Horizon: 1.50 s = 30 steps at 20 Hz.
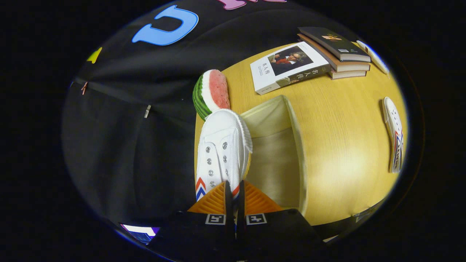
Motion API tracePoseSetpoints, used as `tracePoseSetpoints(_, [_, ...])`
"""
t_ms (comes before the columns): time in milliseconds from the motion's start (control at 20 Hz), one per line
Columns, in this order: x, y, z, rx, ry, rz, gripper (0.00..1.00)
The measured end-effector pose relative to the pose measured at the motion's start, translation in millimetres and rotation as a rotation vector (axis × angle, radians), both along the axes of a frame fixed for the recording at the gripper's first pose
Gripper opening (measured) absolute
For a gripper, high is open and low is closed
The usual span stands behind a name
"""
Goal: Open the storage box then place both shoes into the box .Put the left shoe in first, then the right shoe, with the right side of both shoes facing outward in a uniform manner.
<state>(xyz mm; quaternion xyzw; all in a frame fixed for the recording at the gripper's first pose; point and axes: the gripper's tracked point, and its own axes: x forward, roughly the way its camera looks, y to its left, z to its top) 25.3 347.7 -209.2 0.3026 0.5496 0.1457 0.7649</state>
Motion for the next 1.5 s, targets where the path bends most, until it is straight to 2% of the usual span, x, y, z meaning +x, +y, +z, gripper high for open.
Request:
tracePoseSetpoints(250, [3.3, 10.5, -19.7, -0.024, 0.032, -0.020, 0.06])
tracePoseSetpoints(650, [-10.8, 19.7, -33.8, -0.041, 0.069, 0.038, 0.06])
tracePoseSetpoints(850, [-6.9, 20.4, -47.0, -0.066, 0.083, 0.035, 0.06])
tracePoseSetpoints(900, [-6.7, 22.6, -47.6, -0.060, 0.081, 0.045, 0.07])
tracePoseSetpoints(950, [-8.9, 34.2, -41.6, -0.003, 0.077, 0.057, 0.09])
tracePoseSetpoints(1050, [-8.1, 59.8, -14.6, 0.140, 0.064, 0.061, 0.71])
tracePoseSetpoints(1100, [-2.6, 52.1, -1.5, 0.156, 0.039, 0.062, 1.00])
tracePoseSetpoints(1300, [0.4, -7.8, 37.0, 0.064, -0.147, 0.138, 0.99])
tracePoseSetpoints(1500, [7.3, -109.4, 57.6, -0.065, -0.296, 0.151, 0.99])
